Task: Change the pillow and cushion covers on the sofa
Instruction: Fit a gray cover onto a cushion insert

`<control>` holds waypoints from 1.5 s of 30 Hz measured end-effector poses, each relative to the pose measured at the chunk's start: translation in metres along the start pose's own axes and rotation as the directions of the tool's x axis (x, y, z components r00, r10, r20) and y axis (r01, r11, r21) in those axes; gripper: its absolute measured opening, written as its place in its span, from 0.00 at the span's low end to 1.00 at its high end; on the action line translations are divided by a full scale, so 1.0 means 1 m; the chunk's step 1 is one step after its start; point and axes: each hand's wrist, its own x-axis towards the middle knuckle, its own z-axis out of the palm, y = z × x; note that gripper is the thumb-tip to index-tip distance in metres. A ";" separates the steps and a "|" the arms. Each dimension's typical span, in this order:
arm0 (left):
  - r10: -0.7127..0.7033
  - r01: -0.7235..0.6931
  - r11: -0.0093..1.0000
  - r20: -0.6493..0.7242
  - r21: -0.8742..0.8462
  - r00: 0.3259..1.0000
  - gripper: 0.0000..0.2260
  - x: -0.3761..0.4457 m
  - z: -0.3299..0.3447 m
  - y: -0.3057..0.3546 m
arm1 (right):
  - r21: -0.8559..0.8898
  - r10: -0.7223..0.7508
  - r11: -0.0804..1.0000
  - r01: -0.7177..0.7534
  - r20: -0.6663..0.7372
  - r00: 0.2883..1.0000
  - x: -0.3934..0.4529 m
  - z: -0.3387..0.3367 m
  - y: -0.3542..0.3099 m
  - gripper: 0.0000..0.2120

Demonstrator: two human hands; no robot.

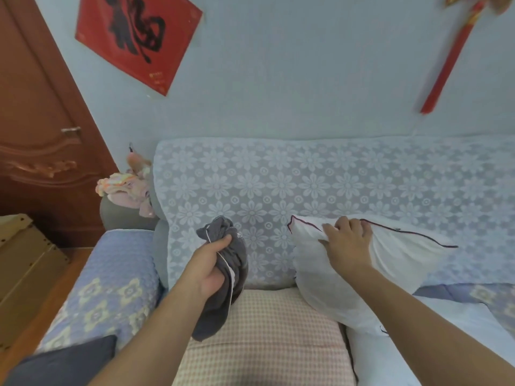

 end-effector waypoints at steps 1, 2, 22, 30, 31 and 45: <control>-0.003 0.003 1.000 0.013 -0.012 1.000 0.16 -0.001 0.001 0.000 | 0.044 -0.015 0.999 0.018 -0.074 0.997 0.003 -0.002 0.001 0.16; 0.000 0.001 1.000 0.022 -0.010 1.000 0.16 -0.001 0.001 -0.001 | 0.117 -0.029 0.992 0.045 -0.134 0.991 0.006 -0.005 0.001 0.16; 0.310 -0.342 0.905 0.158 0.253 0.938 0.10 -0.046 0.042 0.032 | 0.624 -0.478 0.693 0.360 0.024 0.878 0.035 -0.093 -0.049 0.24; 0.225 -0.344 0.615 0.260 0.710 0.939 0.21 -0.053 0.022 0.066 | 0.608 -0.524 0.654 0.449 -0.064 0.849 0.033 -0.091 -0.075 0.23; 0.163 -0.335 0.482 0.293 0.810 0.942 0.20 -0.057 0.021 0.073 | 0.612 -0.520 0.661 0.434 -0.043 0.853 0.033 -0.091 -0.076 0.22; 0.464 -0.758 0.027 0.664 0.652 0.587 0.15 -0.049 0.044 0.004 | 0.940 -0.096 0.191 -0.284 0.306 0.947 0.022 -0.107 -0.083 0.02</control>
